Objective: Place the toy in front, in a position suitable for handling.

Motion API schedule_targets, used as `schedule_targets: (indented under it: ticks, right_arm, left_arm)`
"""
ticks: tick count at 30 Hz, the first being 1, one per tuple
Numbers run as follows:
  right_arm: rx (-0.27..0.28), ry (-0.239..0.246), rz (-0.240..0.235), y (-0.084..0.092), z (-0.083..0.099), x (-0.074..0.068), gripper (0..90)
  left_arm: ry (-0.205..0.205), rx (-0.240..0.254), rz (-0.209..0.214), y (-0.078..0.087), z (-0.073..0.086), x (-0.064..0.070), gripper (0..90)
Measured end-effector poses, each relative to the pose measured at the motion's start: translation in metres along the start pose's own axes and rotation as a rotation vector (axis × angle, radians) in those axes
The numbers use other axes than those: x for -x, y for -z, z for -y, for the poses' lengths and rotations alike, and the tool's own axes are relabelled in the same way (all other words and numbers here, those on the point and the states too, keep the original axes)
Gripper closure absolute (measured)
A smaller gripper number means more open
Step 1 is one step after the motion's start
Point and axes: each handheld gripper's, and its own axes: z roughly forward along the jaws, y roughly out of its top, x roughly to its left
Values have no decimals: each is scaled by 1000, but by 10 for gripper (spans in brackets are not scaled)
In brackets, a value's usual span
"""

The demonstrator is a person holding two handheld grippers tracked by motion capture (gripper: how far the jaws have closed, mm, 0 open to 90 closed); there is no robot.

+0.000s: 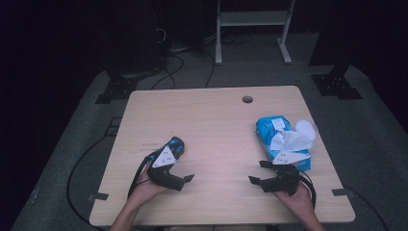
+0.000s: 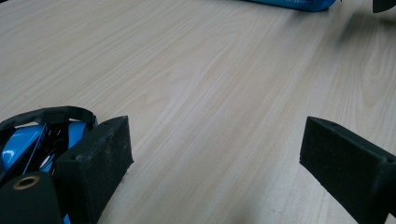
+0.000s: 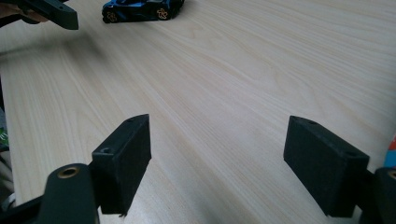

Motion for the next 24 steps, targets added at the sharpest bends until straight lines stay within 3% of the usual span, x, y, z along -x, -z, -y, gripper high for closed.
schedule_targets:
  ticks: [10,14,16,21,22,24]
  right_arm:
    - [13,3,2,4,-1,1,220]
    - [12,10,2,6,-3,-1,219]
    - [15,12,3,7,-3,-2,220]
    - [20,14,0,8,-4,-4,220]
    - [14,12,-1,7,-4,-4,220]
    - [10,14,-2,7,-4,-4,220]
  left_arm:
    - [2,-2,-63,10,2,-14,77]
    - [17,0,-112,19,4,-31,66]
    - [32,1,-108,19,5,-36,66]
    - [39,-63,-156,19,8,-59,36]
    - [9,-94,-161,17,11,-66,35]
    - [-4,-121,-178,15,13,-69,36]
